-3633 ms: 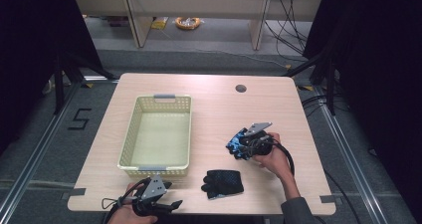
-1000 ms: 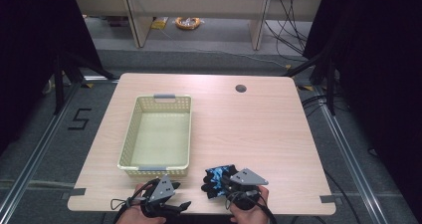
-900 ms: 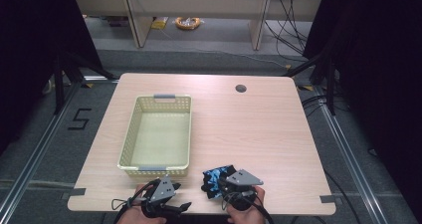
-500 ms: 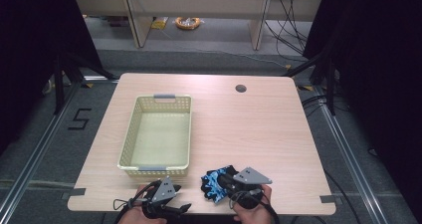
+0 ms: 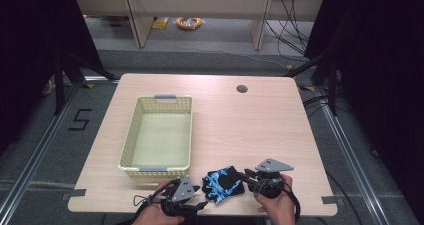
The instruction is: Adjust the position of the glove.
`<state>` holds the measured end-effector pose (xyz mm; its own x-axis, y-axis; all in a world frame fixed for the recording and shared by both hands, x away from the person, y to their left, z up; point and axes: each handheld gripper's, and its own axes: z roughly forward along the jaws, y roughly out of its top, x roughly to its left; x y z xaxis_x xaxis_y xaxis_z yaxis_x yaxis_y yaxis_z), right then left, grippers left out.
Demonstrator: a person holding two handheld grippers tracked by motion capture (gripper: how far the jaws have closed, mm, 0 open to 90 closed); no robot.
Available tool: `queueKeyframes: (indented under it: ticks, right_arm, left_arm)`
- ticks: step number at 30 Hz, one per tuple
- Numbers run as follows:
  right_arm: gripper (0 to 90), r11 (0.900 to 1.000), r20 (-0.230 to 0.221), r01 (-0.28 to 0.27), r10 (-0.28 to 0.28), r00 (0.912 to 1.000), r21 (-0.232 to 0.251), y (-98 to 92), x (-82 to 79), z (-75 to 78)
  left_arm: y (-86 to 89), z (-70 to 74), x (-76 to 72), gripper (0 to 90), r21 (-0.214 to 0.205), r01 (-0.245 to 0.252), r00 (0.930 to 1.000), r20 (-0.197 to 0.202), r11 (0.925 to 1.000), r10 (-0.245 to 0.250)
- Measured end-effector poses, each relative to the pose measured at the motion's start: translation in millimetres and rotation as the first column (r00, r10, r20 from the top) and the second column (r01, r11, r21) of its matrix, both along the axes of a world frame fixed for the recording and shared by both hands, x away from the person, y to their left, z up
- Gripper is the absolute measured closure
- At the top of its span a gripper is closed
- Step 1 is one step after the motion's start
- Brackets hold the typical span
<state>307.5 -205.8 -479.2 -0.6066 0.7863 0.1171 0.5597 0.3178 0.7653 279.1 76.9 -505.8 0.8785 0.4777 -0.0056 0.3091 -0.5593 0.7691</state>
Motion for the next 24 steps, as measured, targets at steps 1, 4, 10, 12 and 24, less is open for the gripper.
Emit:
queueKeyframes:
  ticks: [1,4,10,12,24]
  right_arm:
    - [72.8,0.9999,-0.011,-0.013,0.013,0.9998,-0.002,2.6,1.1,0.8]
    - [70.9,0.9989,-0.017,-0.046,0.046,0.9988,0.002,7.3,5.9,1.0]
    - [70.8,0.9981,-0.119,-0.052,0.056,0.9913,0.032,16.3,18.0,-11.0]
    - [75.1,0.9982,-0.142,-0.053,0.056,0.9883,0.027,17.7,19.6,-14.9]
    - [89.9,0.9806,-0.129,-0.027,0.053,0.9902,0.194,7.3,7.0,2.0]
  left_arm:
    - [-1.9,0.1,0.9,47.9,0.002,0.005,1.0000,0.006,1.0000,-0.005]
    - [-7.3,-0.6,4.4,51.2,0.029,0.034,0.9992,0.018,0.9990,-0.035]
    - [-18.8,-5.7,5.7,57.9,0.030,0.020,0.9996,0.017,0.9994,-0.020]
    - [-20.7,-5.1,6.0,64.4,0.064,0.030,0.9987,0.039,0.9975,-0.033]
    - [-12.7,16.0,6.5,85.7,0.045,0.034,0.9931,0.110,0.9984,-0.039]
